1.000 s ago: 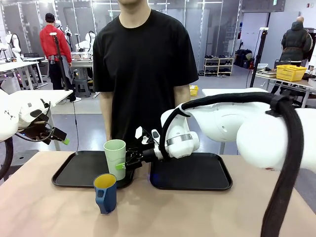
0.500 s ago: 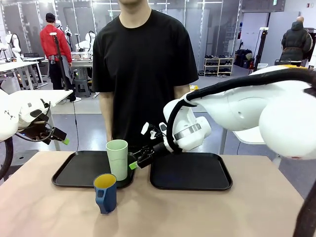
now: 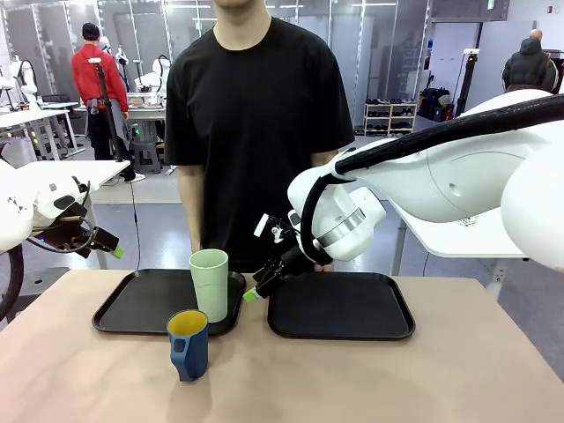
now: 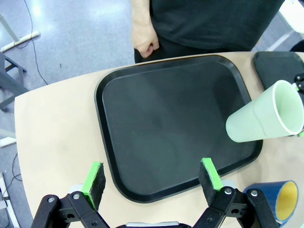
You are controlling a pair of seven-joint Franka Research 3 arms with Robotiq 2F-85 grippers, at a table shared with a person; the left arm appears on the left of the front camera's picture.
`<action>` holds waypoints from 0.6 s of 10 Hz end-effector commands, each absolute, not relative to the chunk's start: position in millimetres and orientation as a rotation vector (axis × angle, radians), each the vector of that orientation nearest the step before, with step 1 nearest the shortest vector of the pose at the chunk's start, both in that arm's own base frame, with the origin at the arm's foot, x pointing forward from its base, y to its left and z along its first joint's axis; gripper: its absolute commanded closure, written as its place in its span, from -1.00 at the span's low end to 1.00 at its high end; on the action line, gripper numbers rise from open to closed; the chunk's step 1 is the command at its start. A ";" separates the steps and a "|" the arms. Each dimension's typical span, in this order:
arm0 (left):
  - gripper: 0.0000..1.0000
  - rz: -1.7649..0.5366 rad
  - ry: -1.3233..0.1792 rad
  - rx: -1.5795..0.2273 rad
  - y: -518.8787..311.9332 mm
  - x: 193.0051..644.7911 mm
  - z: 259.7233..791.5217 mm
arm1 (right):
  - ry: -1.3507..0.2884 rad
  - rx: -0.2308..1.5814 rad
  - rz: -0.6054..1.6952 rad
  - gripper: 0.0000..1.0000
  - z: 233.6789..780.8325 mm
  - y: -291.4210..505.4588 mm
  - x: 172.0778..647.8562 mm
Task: Sort and store the cups by type.
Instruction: Place the picked Reusable plastic cup into the Flat Tray indicated by the person.
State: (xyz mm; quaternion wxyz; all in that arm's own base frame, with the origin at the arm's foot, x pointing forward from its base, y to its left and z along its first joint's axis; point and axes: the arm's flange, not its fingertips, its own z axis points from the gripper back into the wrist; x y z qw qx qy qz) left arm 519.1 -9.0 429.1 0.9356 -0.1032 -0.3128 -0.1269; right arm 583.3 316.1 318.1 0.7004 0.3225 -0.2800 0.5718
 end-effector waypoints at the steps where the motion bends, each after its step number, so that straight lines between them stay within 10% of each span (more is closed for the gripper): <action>1: -1.00 -0.252 -0.643 -0.216 -8.9 519.7 430.4 | -0.643 0.730 1.270 -1.00 313.2 317.0 586.6; 6: -1.00 -0.252 -0.643 -0.216 -8.9 519.7 430.4 | -0.643 0.730 1.270 -1.00 313.2 317.0 586.6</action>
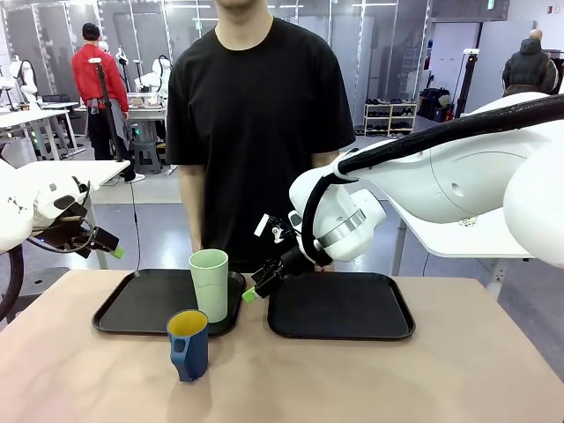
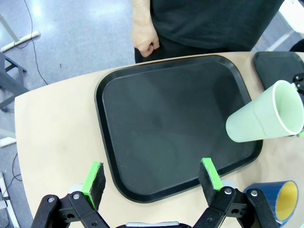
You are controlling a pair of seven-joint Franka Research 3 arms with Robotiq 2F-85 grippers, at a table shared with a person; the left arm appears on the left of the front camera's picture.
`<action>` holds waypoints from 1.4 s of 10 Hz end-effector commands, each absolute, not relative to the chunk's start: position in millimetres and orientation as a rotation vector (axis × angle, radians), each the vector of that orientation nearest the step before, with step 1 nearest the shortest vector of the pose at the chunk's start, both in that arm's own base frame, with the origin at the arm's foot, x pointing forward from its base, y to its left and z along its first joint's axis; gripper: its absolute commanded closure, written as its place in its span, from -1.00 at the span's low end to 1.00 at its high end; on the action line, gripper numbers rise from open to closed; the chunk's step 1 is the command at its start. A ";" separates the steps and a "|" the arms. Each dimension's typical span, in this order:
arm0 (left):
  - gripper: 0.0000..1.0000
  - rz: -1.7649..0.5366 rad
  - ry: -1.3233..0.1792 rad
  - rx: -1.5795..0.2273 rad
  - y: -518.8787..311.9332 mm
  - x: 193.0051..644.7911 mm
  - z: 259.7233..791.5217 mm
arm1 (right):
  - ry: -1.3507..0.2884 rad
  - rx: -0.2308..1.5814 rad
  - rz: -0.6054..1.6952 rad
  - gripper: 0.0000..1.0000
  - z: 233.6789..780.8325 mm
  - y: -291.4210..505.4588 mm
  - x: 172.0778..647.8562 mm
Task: Sort and store the cups by type.
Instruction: Pick up the Handle plastic cup and place it into the empty Flat Tray.
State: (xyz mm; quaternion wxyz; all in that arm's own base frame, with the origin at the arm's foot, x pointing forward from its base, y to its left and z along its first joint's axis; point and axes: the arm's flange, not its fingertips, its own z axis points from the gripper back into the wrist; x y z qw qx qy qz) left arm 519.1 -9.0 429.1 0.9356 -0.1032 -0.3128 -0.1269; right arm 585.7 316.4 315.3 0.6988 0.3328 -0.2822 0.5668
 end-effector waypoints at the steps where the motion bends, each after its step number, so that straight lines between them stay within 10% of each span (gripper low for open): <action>1: -1.00 -0.252 -0.643 -0.216 -8.9 519.7 430.4 | -0.643 0.730 1.270 -1.00 313.2 317.0 586.6; 9: -1.00 -0.252 -0.643 -0.216 -8.9 519.7 430.4 | -0.630 0.742 1.263 -1.00 315.6 316.8 585.6; 14: -1.00 -0.252 -0.643 -0.216 -8.9 519.7 430.4 | -0.463 0.439 1.257 -1.00 379.4 231.7 511.4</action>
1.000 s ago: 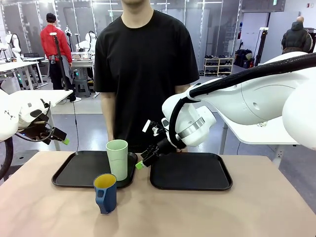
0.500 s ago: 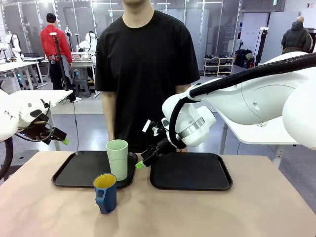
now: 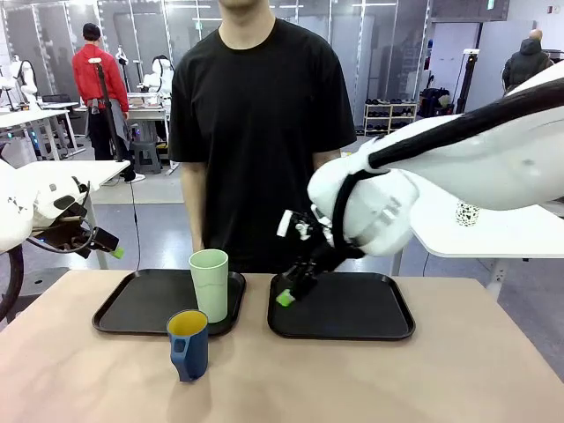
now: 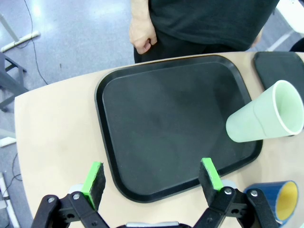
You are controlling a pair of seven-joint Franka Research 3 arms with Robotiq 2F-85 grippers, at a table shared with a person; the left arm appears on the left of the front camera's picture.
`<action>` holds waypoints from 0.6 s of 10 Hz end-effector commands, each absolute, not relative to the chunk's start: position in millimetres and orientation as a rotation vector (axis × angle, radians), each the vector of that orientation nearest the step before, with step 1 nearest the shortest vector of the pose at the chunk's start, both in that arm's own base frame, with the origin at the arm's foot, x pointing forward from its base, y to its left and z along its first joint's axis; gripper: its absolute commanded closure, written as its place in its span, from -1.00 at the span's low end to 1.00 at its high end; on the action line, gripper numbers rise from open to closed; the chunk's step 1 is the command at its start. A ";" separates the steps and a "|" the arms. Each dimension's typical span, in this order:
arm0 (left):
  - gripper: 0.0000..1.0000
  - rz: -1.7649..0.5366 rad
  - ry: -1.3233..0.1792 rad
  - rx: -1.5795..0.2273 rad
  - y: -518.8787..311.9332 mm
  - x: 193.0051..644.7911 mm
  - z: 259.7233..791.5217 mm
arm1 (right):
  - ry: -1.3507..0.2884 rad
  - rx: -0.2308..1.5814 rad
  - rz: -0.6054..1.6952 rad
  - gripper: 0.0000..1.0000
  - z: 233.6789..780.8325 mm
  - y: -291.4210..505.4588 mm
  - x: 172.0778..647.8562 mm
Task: Sort and store the cups by type.
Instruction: Pick up the Handle plastic cup and place it into the empty Flat Tray.
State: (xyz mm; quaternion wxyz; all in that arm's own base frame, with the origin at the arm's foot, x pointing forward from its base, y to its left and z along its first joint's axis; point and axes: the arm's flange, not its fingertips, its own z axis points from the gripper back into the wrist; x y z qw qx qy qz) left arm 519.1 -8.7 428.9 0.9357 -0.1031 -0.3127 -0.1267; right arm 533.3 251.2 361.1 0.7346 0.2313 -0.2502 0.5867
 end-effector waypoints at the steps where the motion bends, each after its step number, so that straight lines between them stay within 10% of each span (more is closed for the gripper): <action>1: -1.00 -0.252 -0.643 -0.216 -8.9 519.7 430.4 | -0.408 0.387 1.263 -1.00 395.7 207.7 495.3; 6: -1.00 -0.252 -0.643 -0.216 -8.9 519.7 430.4 | -0.203 0.102 1.304 -1.00 452.4 112.9 451.9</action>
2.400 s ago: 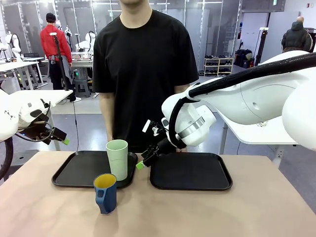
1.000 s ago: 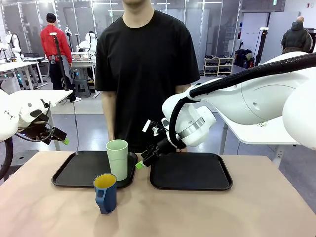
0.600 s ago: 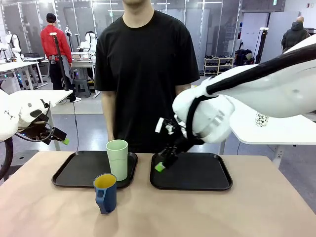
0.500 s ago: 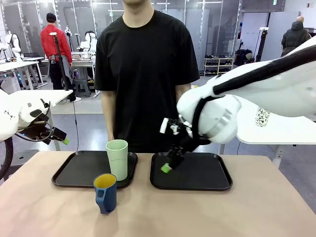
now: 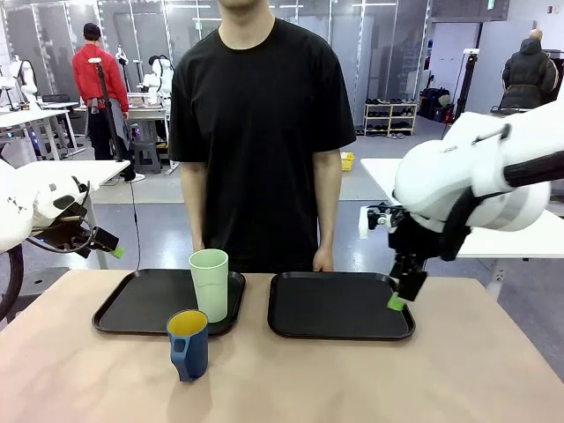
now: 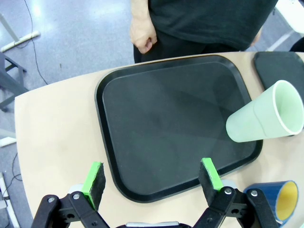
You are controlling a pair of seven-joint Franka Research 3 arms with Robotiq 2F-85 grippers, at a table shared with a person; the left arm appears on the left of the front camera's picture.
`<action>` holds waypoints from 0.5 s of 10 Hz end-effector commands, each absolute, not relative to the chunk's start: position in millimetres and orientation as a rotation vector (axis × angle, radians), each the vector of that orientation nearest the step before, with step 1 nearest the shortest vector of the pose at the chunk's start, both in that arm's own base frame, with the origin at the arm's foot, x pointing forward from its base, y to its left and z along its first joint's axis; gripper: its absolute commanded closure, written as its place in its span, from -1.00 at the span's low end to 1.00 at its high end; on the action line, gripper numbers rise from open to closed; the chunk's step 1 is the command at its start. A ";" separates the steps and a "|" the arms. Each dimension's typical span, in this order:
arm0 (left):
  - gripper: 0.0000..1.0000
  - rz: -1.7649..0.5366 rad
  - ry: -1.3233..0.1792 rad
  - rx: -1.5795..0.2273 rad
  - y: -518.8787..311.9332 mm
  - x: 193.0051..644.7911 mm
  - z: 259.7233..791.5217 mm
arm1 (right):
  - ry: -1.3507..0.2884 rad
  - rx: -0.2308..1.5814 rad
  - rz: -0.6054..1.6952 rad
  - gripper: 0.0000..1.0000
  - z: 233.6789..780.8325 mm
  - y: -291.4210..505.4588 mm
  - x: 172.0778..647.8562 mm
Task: Sort and store the cups by type.
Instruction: Pick up the Handle plastic cup and place it into the empty Flat Tray.
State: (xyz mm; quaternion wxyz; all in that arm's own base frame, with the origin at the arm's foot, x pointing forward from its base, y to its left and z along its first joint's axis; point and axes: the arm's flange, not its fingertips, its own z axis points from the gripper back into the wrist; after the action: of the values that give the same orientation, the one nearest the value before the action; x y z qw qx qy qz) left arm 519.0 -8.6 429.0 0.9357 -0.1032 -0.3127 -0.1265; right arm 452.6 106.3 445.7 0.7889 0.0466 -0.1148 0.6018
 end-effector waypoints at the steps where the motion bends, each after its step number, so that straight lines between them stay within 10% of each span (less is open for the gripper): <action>1: -1.00 -0.252 -0.643 -0.216 -8.9 519.7 430.4 | -0.172 0.088 1.307 -1.00 456.6 108.4 450.3; 5: -1.00 -0.252 -0.643 -0.216 -8.9 519.7 430.4 | -0.097 0.068 1.297 -1.00 451.6 107.3 452.2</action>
State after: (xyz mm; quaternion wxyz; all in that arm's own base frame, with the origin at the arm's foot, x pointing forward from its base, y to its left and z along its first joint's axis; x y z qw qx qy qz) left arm 519.0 -8.6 429.0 0.9357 -0.1032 -0.3128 -0.1265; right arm 445.5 102.2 452.2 0.7835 0.0318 -0.0602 0.6176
